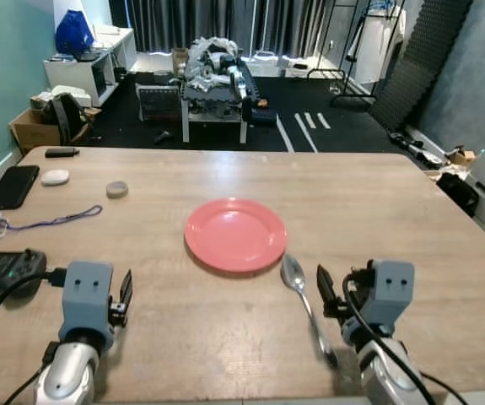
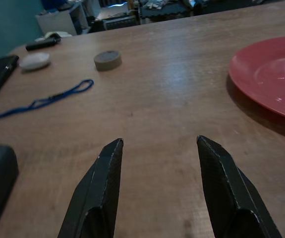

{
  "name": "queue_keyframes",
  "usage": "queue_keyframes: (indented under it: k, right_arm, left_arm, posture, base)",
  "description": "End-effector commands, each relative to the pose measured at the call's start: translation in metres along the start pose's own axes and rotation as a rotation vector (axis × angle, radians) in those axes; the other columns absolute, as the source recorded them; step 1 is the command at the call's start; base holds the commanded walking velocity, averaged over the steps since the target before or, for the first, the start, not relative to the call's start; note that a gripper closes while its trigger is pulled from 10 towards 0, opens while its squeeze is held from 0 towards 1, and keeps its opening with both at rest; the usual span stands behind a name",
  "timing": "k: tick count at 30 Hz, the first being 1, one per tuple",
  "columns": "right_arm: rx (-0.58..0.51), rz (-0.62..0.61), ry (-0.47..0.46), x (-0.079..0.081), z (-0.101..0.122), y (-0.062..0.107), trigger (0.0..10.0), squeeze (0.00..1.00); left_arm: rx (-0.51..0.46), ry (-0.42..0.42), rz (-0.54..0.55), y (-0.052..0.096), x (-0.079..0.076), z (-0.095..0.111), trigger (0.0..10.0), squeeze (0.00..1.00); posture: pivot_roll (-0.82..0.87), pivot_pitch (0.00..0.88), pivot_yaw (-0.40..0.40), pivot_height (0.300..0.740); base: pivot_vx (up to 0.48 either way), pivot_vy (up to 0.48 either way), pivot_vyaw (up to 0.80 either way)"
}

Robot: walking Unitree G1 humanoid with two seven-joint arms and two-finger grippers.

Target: Setting the table

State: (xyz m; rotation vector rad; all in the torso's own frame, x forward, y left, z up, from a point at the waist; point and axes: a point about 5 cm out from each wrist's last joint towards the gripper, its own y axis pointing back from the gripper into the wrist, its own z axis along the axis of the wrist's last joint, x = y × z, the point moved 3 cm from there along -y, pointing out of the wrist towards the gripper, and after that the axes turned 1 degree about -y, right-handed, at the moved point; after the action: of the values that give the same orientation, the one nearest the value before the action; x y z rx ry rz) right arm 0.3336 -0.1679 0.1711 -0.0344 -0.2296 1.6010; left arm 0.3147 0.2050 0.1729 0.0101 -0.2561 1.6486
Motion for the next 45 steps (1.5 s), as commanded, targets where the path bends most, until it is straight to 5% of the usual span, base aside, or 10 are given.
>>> queue_keyframes:
  k: [1,11,21,28,34,36,41,45]
  right_arm:
    - [0.042,-0.020,0.020,-0.007,-0.009,0.005,10.0,0.00]
    - [0.101,0.041,0.155,-0.001,-0.013,0.013,10.0,0.00]
    - [0.179,0.126,0.188,0.018,0.000,0.032,10.0,0.00]
    - [0.252,0.064,0.161,0.018,-0.015,0.047,10.0,0.00]
    - [0.289,-0.032,0.093,0.014,-0.036,0.054,10.0,0.00]
    - [0.292,-0.039,0.086,0.014,-0.039,0.054,10.0,0.00]
    - [0.315,-0.045,0.064,0.019,-0.049,0.053,10.0,0.00]
    - [0.319,-0.031,0.054,0.024,-0.050,0.052,10.0,0.00]
  left_arm:
    - [0.031,-0.012,-0.012,0.004,-0.003,-0.007,10.0,0.00]
    - [0.107,-0.012,-0.066,0.019,-0.008,-0.019,10.0,0.00]
    - [0.217,-0.111,-0.092,0.043,-0.002,-0.042,10.0,0.00]
    - [0.212,-0.081,-0.091,0.055,0.007,-0.038,10.0,0.00]
    - [0.022,-0.020,-0.304,0.065,-0.007,0.014,10.0,0.00]
    - [0.010,-0.022,-0.351,0.067,-0.011,0.020,10.0,0.00]
    - [0.028,0.097,-0.678,0.082,-0.030,0.047,10.0,0.00]
    - [0.043,0.147,-0.799,0.090,-0.031,0.056,10.0,0.00]
  posture:
    - [0.06,0.139,0.056,0.740]
    - [0.06,0.151,0.057,0.740]
    - [0.06,0.172,0.048,0.740]
    - [0.07,0.188,0.047,0.740]
    - [0.08,0.194,0.045,0.740]
    - [0.08,0.194,0.045,0.740]
    - [0.09,0.194,0.045,0.740]
    - [0.08,0.195,0.046,0.740]
  base:
    - [0.251,0.000,0.00]
    - [0.000,0.000,0.00]
    - [0.000,0.000,0.00]
    - [0.000,0.000,0.00]
    - [0.000,0.000,0.00]
    - [0.000,0.000,0.00]
    - [0.000,0.000,0.00]
    - [0.000,0.000,0.00]
